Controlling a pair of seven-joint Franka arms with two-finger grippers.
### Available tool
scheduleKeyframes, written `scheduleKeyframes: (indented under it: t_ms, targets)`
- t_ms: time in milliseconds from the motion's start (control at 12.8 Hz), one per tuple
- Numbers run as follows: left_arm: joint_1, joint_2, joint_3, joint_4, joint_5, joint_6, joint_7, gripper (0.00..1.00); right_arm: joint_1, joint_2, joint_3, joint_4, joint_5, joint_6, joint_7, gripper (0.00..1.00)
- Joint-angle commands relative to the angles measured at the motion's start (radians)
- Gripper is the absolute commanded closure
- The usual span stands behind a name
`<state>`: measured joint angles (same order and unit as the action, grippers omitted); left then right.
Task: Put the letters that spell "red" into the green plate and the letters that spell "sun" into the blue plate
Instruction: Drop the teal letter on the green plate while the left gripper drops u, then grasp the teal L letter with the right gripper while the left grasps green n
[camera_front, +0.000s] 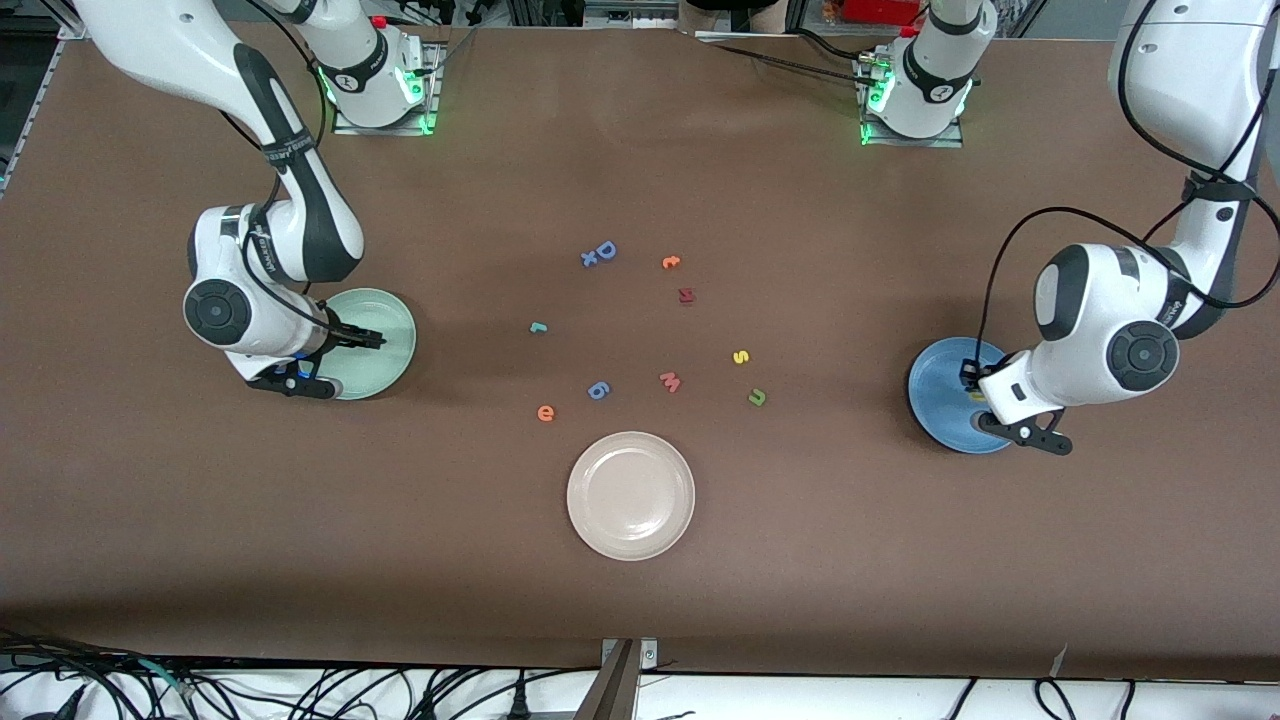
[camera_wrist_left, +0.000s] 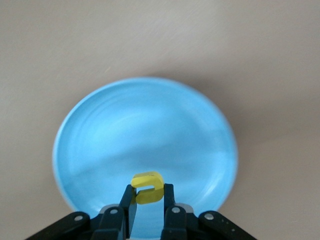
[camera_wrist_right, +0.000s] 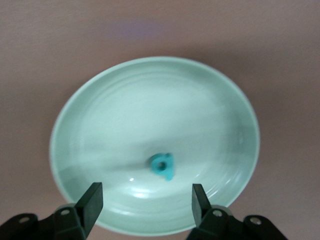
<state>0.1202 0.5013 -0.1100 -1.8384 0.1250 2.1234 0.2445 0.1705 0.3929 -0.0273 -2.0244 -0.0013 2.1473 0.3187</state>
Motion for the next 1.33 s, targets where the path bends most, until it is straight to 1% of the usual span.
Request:
scheduleKeyframes:
  t_ms: [0, 156, 234, 312, 390, 546, 624, 780, 935, 1091, 1169, 1247]
  targets:
    - [0.016, 0.049, -0.010, 0.005, 0.035, -0.002, 0.015, 0.84, 0.003, -0.037, 0.091, 0.003, 0.037, -0.037, 0.162, 0.19]
    - [0.032, 0.078, -0.010, 0.008, 0.035, 0.012, 0.015, 0.82, 0.004, -0.034, 0.174, 0.015, 0.038, -0.026, 0.314, 0.20]
    - [0.030, 0.079, -0.010, 0.010, 0.035, 0.012, 0.013, 0.69, 0.009, -0.029, 0.213, 0.018, 0.038, -0.017, 0.395, 0.20]
    - [0.026, 0.077, -0.010, 0.013, 0.035, 0.010, 0.012, 0.07, 0.011, -0.017, 0.245, 0.021, 0.040, 0.006, 0.463, 0.21]
    - [0.026, 0.072, -0.013, 0.014, 0.035, 0.006, 0.015, 0.00, 0.014, -0.005, 0.282, 0.020, 0.040, 0.040, 0.527, 0.21]
    - [0.021, 0.051, -0.022, 0.016, 0.035, 0.001, 0.012, 0.00, 0.027, 0.027, 0.328, 0.021, 0.040, 0.113, 0.638, 0.23]
    - [0.019, 0.027, -0.034, 0.018, 0.035, -0.005, 0.010, 0.00, 0.049, 0.049, 0.333, 0.021, 0.040, 0.155, 0.680, 0.23]
    - [0.019, -0.013, -0.081, 0.018, 0.033, -0.006, 0.003, 0.00, 0.079, 0.090, 0.333, 0.020, 0.040, 0.232, 0.732, 0.24]
    - [0.019, -0.029, -0.134, 0.022, 0.031, -0.006, -0.013, 0.00, 0.093, 0.119, 0.333, 0.020, 0.040, 0.279, 0.747, 0.25]
    - [0.018, -0.030, -0.180, 0.041, 0.027, -0.006, -0.060, 0.00, 0.098, 0.139, 0.333, 0.018, 0.040, 0.307, 0.763, 0.31]
    - [0.010, -0.027, -0.207, 0.048, 0.027, -0.005, -0.103, 0.00, 0.098, 0.142, 0.331, 0.018, 0.035, 0.309, 0.760, 0.33]
    - [-0.017, -0.018, -0.218, 0.074, 0.028, -0.003, -0.167, 0.00, 0.098, 0.147, 0.330, 0.016, 0.034, 0.309, 0.760, 0.34]
